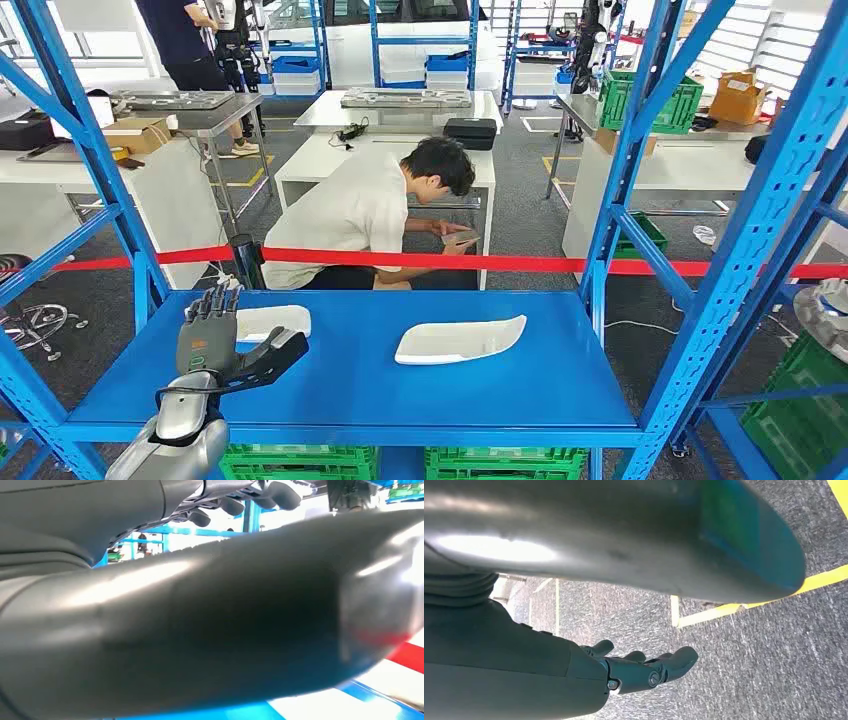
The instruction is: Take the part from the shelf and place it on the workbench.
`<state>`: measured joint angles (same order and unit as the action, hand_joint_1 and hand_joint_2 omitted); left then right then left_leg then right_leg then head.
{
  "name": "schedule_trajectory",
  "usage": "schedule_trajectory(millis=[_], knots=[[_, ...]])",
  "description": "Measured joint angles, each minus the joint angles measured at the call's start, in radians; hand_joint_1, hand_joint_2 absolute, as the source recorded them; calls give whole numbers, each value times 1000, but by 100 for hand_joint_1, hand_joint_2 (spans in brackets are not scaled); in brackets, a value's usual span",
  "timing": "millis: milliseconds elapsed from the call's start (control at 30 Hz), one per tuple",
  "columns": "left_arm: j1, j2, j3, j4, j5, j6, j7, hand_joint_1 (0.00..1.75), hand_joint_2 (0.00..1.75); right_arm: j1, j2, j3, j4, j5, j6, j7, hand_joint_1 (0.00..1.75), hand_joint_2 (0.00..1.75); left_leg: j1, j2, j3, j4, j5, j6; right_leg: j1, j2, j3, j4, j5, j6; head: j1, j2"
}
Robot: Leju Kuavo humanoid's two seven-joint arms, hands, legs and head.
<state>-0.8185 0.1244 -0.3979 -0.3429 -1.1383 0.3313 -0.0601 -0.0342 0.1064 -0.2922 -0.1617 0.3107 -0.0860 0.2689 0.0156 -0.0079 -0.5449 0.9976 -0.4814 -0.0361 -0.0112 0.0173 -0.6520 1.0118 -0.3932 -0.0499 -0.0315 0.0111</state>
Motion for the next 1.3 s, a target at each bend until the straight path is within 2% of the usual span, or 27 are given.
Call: schedule_trajectory(millis=[100, 267, 300, 400, 467, 733, 1300], knots=[[4, 0, 0, 0, 4, 1, 0, 0, 0, 0, 0, 0, 0, 1, 0, 0, 0, 0, -2, -2, -1, 0, 0, 6, 0, -1, 3, -6, 1, 0, 2, 0], [13, 0, 0, 0, 3, 0, -2, 0, 0, 0, 0, -1, 0, -2, 1, 0, 0, 0, -4, -3, -2, 1, -3, 15, 0, -2, 9, -15, 4, 6, 5, 0], [14, -1, 0, 0, 2, -2, -3, 0, 0, 0, 0, -3, 0, -4, 1, 0, 0, 0, -5, -3, -2, 1, -4, 16, -1, -2, 9, -16, 4, 11, 5, 0], [13, -7, 0, -1, -2, -10, -8, 0, 0, 0, 0, -9, 0, -11, -1, 0, 0, 0, -7, -3, -2, 2, -6, 19, -5, -2, 10, -18, 1, 38, 5, 0], [11, -12, 0, -1, -2, -17, -9, 0, 0, 0, 0, -12, 0, -12, -3, 0, 0, 0, -7, -3, -2, 2, -7, 20, -6, -2, 10, -18, -1, 47, 6, 0], [-6, -25, 1, 1, 8, -4, -14, 0, 0, 0, 0, -15, 0, -2, -6, 0, 0, 0, -7, -2, -1, 1, -9, 19, -6, -2, 7, -14, -5, 53, 5, 0], [-9, -26, 9, 4, 17, 8, -17, 0, 0, -1, 0, -15, 0, 6, -6, 0, 0, 0, -7, -2, -1, 0, -9, 18, -6, -2, 4, -9, -7, 51, 5, 0]])
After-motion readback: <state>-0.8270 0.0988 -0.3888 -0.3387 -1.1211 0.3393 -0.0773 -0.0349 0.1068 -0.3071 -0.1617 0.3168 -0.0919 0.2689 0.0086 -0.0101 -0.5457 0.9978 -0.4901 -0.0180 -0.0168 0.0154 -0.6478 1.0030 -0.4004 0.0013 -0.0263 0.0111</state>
